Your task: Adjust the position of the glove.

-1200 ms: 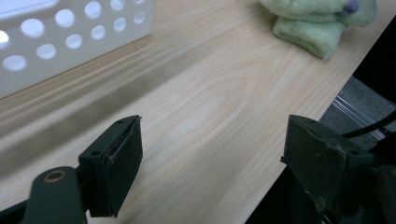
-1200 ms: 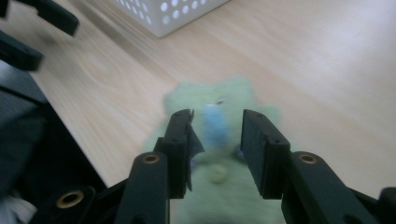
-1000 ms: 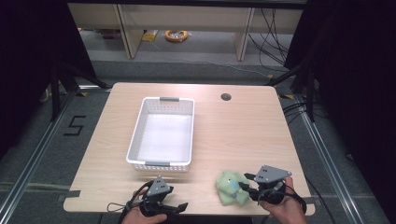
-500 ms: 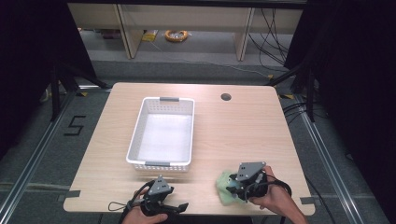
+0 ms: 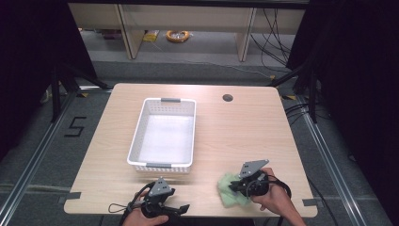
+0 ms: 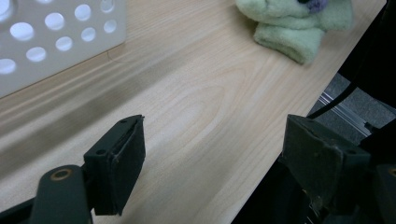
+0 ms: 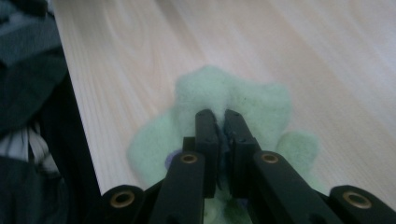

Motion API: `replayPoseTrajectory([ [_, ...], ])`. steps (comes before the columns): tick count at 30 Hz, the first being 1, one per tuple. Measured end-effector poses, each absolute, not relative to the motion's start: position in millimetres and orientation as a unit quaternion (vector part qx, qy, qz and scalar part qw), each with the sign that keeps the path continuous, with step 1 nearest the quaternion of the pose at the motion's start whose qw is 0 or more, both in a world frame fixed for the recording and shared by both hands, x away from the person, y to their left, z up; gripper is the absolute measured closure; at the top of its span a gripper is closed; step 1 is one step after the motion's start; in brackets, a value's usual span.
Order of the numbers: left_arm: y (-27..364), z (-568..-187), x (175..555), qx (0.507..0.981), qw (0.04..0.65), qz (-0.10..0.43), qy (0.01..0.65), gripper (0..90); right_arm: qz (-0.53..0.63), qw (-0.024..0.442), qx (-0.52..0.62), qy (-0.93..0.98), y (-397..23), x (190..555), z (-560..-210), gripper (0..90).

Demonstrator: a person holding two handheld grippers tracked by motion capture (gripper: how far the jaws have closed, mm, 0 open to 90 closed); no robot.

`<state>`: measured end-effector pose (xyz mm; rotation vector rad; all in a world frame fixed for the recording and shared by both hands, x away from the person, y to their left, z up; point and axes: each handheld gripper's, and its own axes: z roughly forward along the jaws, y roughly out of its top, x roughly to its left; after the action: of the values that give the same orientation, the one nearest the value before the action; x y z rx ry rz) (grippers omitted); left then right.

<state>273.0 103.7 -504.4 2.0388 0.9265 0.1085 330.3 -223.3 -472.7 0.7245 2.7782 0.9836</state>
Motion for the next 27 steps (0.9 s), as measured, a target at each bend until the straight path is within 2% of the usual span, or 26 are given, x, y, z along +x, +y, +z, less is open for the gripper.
replayPoseTrajectory([
  [10,84,-491,267,0.825,0.453,0.056,0.333,22.6,0.427,0.103,0.346,0.829,-226,314,-442,86.9],
  [14,68,-488,267,0.827,0.46,0.059,0.319,22.6,0.439,0.089,0.369,0.814,-220,313,-446,86.9],
  [15,63,-488,267,0.823,0.462,0.061,0.325,22.6,0.438,0.1,0.361,0.817,-219,315,-448,86.8],
  [16,60,-487,268,0.83,0.453,0.064,0.318,22.7,0.444,0.079,0.374,0.81,-215,314,-450,86.8],
  [17,54,-486,268,0.824,0.467,0.057,0.316,22.7,0.44,0.076,0.38,0.81,-213,314,-450,86.8],
  [19,45,-484,268,0.829,0.464,0.06,0.306,23.1,0.442,0.09,0.369,0.813,-211,318,-453,86.7],
  [20,39,-484,268,0.826,0.469,0.059,0.306,23.3,0.44,0.076,0.388,0.806,-208,317,-454,86.7],
  [21,36,-482,268,0.833,0.459,0.06,0.302,23.4,0.439,0.089,0.376,0.811,-208,320,-455,86.7],
  [23,23,-480,266,0.825,0.474,0.047,0.304,24.1,0.439,0.095,0.377,0.81,-206,321,-454,86.7],
  [27,4,-476,265,0.829,0.476,0.056,0.287,26.6,0.439,0.098,0.379,0.809,-202,320,-453,86.5],
])
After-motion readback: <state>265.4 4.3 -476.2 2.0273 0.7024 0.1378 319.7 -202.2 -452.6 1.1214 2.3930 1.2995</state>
